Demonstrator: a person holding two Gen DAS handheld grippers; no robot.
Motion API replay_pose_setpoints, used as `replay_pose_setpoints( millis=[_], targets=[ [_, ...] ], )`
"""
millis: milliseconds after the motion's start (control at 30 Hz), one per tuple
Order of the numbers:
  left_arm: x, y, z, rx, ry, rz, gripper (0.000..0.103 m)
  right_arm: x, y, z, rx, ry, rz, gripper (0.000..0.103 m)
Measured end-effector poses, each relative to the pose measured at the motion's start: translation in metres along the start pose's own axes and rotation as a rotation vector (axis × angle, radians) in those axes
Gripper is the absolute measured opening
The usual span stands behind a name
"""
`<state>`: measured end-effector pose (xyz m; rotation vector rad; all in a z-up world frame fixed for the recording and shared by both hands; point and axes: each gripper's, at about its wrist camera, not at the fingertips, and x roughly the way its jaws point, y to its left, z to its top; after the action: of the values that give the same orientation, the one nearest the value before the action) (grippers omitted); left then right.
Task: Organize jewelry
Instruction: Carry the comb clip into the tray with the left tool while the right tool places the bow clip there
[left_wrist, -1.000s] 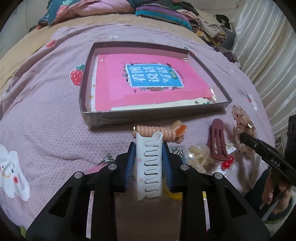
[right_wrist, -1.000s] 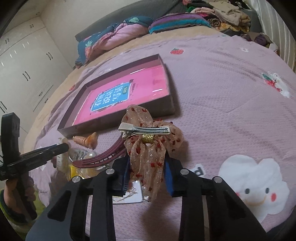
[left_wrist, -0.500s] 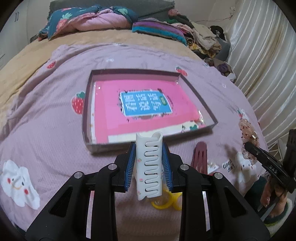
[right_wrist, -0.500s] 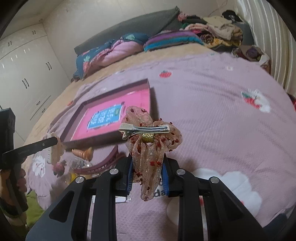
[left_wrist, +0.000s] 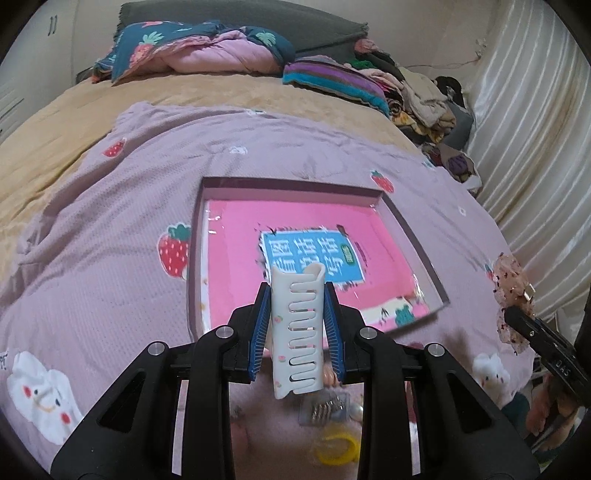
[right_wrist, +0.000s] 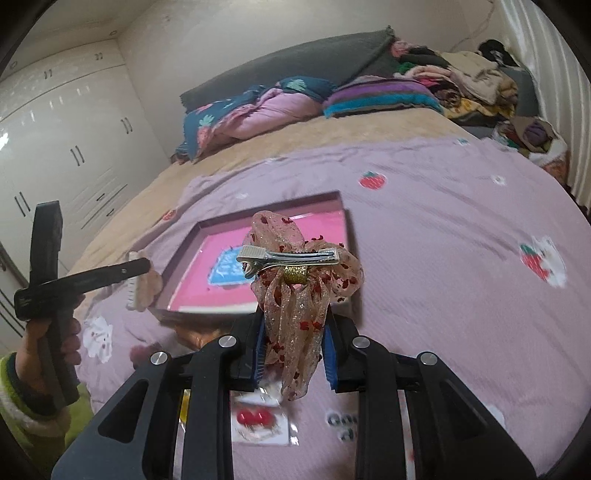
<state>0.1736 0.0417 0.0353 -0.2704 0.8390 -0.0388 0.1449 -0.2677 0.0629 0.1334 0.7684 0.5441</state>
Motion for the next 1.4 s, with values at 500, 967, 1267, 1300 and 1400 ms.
replay_pose_setpoints(
  millis=[500, 967, 1267, 1300, 1400],
  targets=[
    [0.044, 0.017, 0.017, -0.05, 0.012, 0.041, 0.02, 0.07, 0.016, 0.035, -0.026, 0.071, 0.0, 0.024],
    [0.069, 0.03, 0.014, -0.067, 0.044, 0.061, 0.022, 0.123, 0.008, 0.023, -0.007, 0.155, -0.076, 0.024],
    [0.055, 0.031, 0.006, -0.051, 0.013, 0.078, 0.05, 0.135, -0.001, 0.01, 0.037, 0.19, -0.075, 0.039],
    [0.051, 0.032, 0.005, -0.053, 0.009, 0.079, 0.051, 0.134, -0.001, 0.009, 0.039, 0.192, -0.071, 0.046],
    [0.043, 0.033, 0.001, -0.064, -0.003, 0.076, 0.062, 0.129, 0.0, 0.004, 0.054, 0.183, -0.062, 0.06]
  ],
)
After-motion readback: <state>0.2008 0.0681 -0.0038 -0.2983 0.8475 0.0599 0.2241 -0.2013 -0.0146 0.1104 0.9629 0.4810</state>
